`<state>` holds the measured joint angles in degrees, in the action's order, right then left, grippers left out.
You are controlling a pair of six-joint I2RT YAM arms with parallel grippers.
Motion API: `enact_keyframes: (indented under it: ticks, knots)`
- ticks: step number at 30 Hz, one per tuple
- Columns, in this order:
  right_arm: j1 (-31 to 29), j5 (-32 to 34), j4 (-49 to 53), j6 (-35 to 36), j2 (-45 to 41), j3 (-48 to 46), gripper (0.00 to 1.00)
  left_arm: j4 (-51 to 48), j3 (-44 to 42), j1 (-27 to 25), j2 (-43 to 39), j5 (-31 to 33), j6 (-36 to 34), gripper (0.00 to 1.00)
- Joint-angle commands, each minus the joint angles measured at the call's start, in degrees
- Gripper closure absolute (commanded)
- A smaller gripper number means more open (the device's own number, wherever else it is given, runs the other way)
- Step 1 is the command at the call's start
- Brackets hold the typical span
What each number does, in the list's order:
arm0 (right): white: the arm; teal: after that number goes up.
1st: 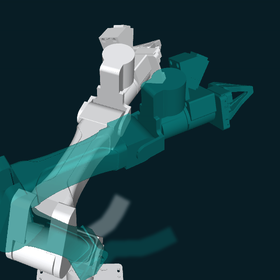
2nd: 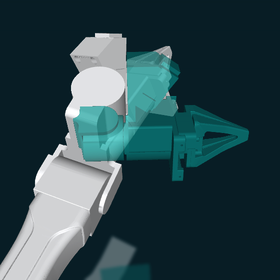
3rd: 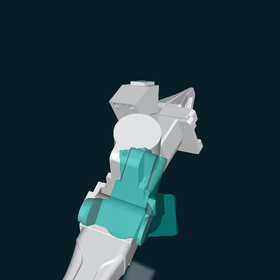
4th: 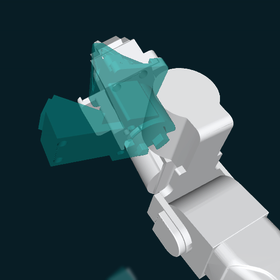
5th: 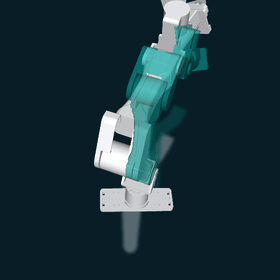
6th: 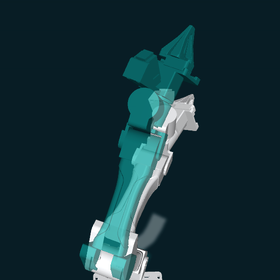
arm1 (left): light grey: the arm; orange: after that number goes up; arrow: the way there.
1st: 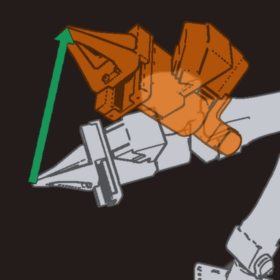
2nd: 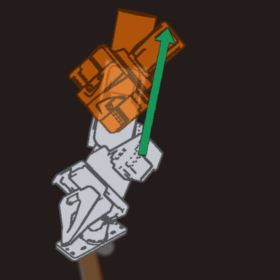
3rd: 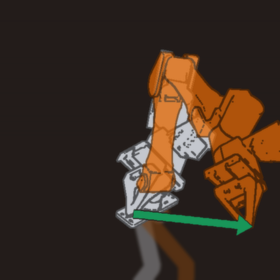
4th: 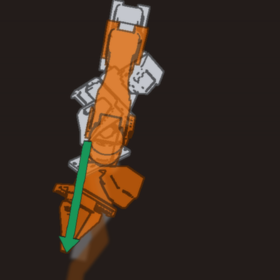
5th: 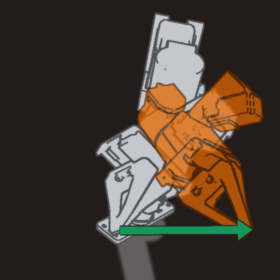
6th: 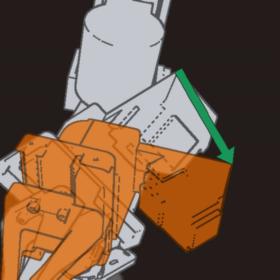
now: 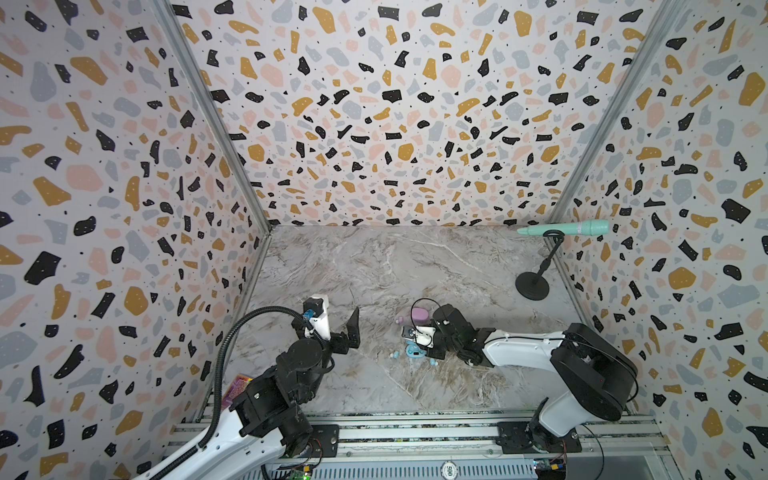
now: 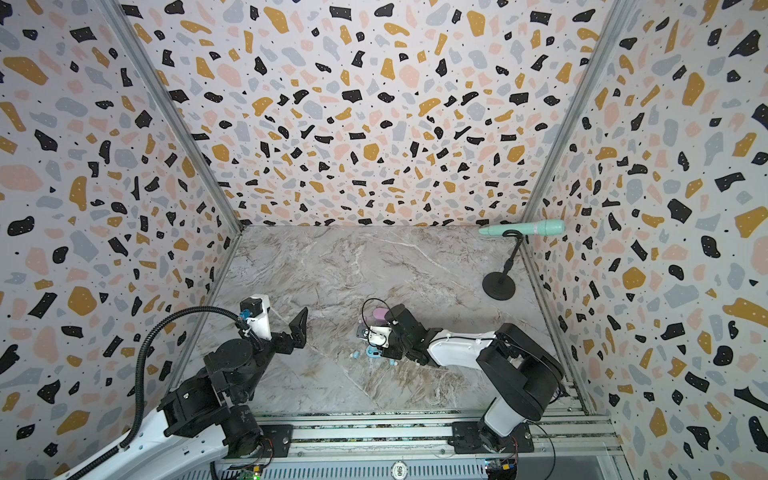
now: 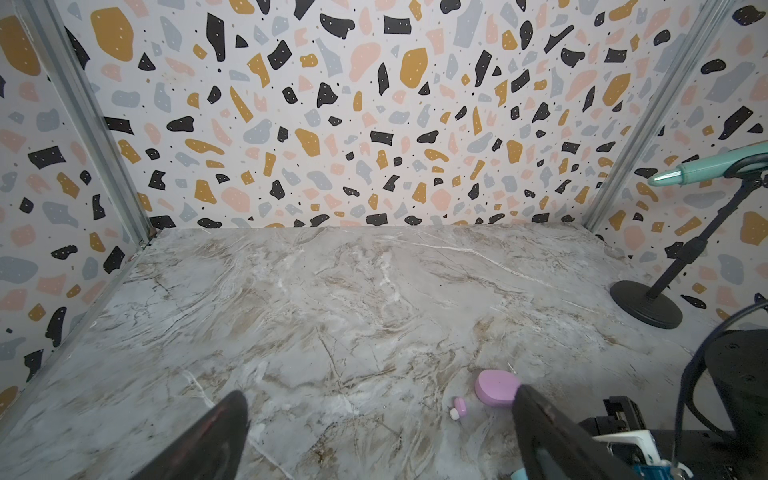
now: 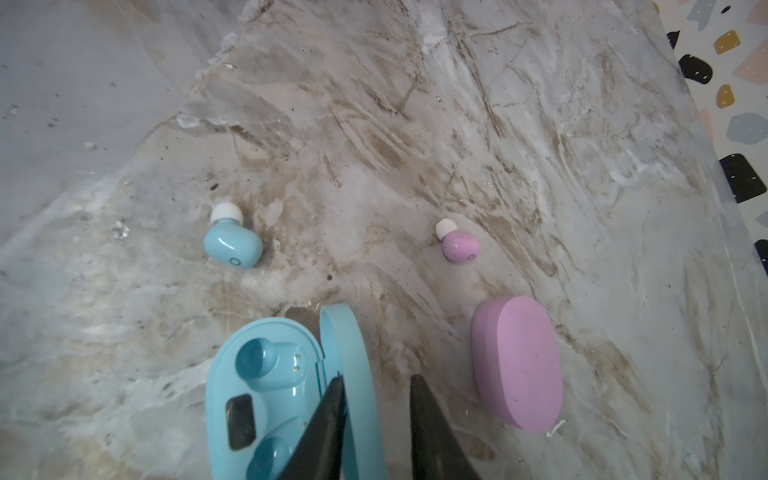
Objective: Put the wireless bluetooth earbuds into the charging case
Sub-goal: 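Set the open light-blue case on the table and lift the right gripper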
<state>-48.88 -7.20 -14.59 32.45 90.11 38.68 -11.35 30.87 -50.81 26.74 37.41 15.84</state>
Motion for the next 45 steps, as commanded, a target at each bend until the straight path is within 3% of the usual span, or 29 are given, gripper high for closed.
enact_keyframes:
  ticks: [1,21,29,30,32,33,34,41,45]
  knots:
    - [-0.34,0.40,0.44,-0.55,-2.91,0.70,0.71,2.41,-0.64,-0.08,-0.05,-0.05,-0.62,0.00]
    - [-0.28,-2.71,1.50,-1.23,-8.14,-0.36,0.70,2.51,-0.59,-0.08,0.79,-0.71,-0.76,0.00]
    - [-0.34,-4.27,-0.32,-7.48,-16.20,-0.79,0.68,2.57,-0.73,-0.02,0.47,-0.68,-0.49,0.00]
    - [-0.25,-4.31,-0.84,-9.34,-17.73,-0.92,0.52,2.64,-0.81,-0.06,0.36,-0.50,-0.46,0.00]
    - [-0.07,-4.55,-2.41,-12.47,-20.84,-1.78,0.32,2.86,-1.04,-0.06,0.21,-0.37,-0.33,0.00]
    - [-0.01,-4.42,-3.11,-14.14,-22.58,-2.25,0.09,2.98,-1.10,-0.04,0.13,-0.45,-0.36,0.00]
    - [0.02,-3.92,-3.94,-15.64,-23.87,-2.65,0.01,3.14,-1.21,-0.08,0.22,-0.58,-0.23,0.00]
    - [0.66,2.50,-8.37,-28.12,-32.99,-7.35,0.01,3.96,-1.34,-0.08,0.68,0.70,2.26,0.00]
    - [1.10,10.16,-8.03,-43.12,-36.40,-9.01,0.01,4.98,-2.43,-0.06,-0.42,5.03,4.67,0.00]
